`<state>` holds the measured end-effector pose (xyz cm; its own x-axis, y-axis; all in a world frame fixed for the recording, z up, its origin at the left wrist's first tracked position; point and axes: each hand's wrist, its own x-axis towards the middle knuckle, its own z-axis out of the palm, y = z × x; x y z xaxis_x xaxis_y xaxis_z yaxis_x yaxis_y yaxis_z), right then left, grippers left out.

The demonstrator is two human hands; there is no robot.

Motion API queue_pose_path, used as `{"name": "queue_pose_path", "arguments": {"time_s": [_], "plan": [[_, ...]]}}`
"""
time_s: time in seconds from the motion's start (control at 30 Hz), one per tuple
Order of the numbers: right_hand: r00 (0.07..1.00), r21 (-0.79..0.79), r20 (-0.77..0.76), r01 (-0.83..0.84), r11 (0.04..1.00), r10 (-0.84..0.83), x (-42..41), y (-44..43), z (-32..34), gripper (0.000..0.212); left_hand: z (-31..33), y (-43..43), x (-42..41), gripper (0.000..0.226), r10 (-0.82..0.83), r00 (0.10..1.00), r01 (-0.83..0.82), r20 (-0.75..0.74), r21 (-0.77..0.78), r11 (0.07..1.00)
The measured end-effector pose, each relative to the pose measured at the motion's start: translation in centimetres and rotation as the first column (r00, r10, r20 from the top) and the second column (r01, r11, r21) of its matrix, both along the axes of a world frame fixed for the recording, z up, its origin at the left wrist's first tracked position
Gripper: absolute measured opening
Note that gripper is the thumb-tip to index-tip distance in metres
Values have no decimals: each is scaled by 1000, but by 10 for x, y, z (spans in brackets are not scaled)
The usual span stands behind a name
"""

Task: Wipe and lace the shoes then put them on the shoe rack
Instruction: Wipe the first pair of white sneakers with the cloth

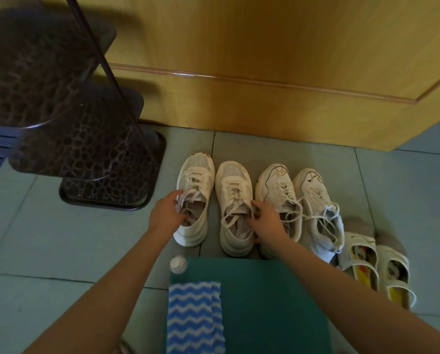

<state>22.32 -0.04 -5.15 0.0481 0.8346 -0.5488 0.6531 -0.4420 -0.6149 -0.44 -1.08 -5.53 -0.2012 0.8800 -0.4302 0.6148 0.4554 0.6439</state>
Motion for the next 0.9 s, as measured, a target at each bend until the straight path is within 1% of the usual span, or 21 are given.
{"name": "queue_pose_path", "arguments": {"time_s": [0.07,0.17,0.37,0.53,0.7,0.77,0.9], "plan": [[1000,21,-13,28,999,-28,-1,-2,-3,52,-2,0,-1,58,9,1000,-9,1,34,999],[997,16,-49,63,998,-62,-2,-2,-3,52,-4,0,-1,50,36,997,-40,66,60,997],[990,16,-114,84,996,-82,-5,2,1,44,-3,0,6,55,66,984,-76,166,53,996],[989,-15,-125,77,997,-79,-4,8,14,51,12,11,6,57,41,973,-50,227,35,998],[984,1,-159,85,996,-84,0,18,48,51,50,18,8,60,17,965,-31,261,53,998],[980,42,-180,96,994,-87,3,19,71,50,72,21,9,62,15,960,-36,281,68,997],[969,100,-226,121,988,-95,12,13,127,49,127,20,17,59,-2,961,-36,276,134,990]]}}
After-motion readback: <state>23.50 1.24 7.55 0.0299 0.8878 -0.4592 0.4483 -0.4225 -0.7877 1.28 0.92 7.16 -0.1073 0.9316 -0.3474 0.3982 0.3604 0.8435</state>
